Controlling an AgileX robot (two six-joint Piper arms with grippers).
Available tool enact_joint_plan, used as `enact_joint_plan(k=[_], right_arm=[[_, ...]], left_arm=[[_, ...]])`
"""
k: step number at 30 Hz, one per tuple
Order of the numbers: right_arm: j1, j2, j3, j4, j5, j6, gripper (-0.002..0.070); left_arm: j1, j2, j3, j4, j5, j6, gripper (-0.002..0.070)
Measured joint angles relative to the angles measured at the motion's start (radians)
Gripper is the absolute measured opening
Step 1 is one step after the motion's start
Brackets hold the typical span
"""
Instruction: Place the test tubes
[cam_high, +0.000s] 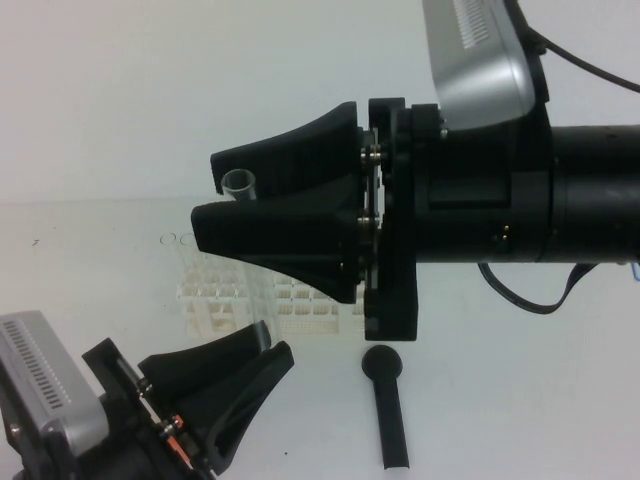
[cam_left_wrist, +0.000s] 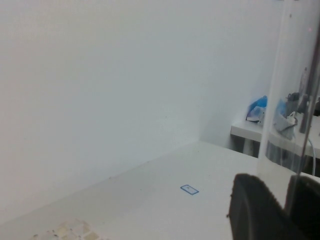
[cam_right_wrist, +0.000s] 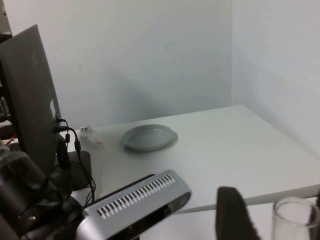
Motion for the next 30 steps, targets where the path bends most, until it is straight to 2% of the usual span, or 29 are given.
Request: enact_joint_plan(k=[7,15,16,17,18,21,22,23,26,30], right_arm=[[0.0,0.0,-0.005,0.0,0.01,-0.003,0.0156],[0.0,0.0,-0.007,-0.006,0.001,-0.039,0.0124],[0.0,0.0,-0.007,-0.006,0.001,-0.039,0.0123],[0.0,0.0,-0.007,-0.006,-0.001,-0.039,0.0123],[0.0,0.0,-0.007,-0.004,-0.001,-0.039,0.0123],[0.0,0.001,-0.007,0.0,-0.004,-0.037,0.0123],[0.0,0.001,-0.007,0.0,-0.004,-0.037,0.0123],[0.0,0.001,-0.007,0.0,-0.005,-0.04,0.0123],[0.0,0.001,-0.007,0.001,-0.001,-0.056,0.0123],[0.0,0.001,-0.007,0.001,-0.027,-0.071,0.0123]], left_arm=[[0.0,0.0,0.0,-0.003,0.0,0.0,-0.0001],[-0.002,0.0,0.0,-0.015,0.0,-0.007,0.0001],[-0.002,0.0,0.0,-0.017,0.0,-0.012,0.0104],[-0.002,0.0,0.0,-0.019,0.0,-0.014,0.0104],[-0.002,0.0,0.0,-0.022,0.0,-0.017,0.0038],[-0.002,0.0,0.0,-0.022,0.0,-0.03,0.0148],[-0.002,0.0,0.0,-0.025,0.0,-0.033,0.0137],[-0.002,0.0,0.0,-0.029,0.0,-0.035,0.0237],[-0.002,-0.011,0.0,-0.046,0.004,-0.041,0.0347],[-0.002,-0.073,0.0,-0.058,0.032,-0.041,0.0344]])
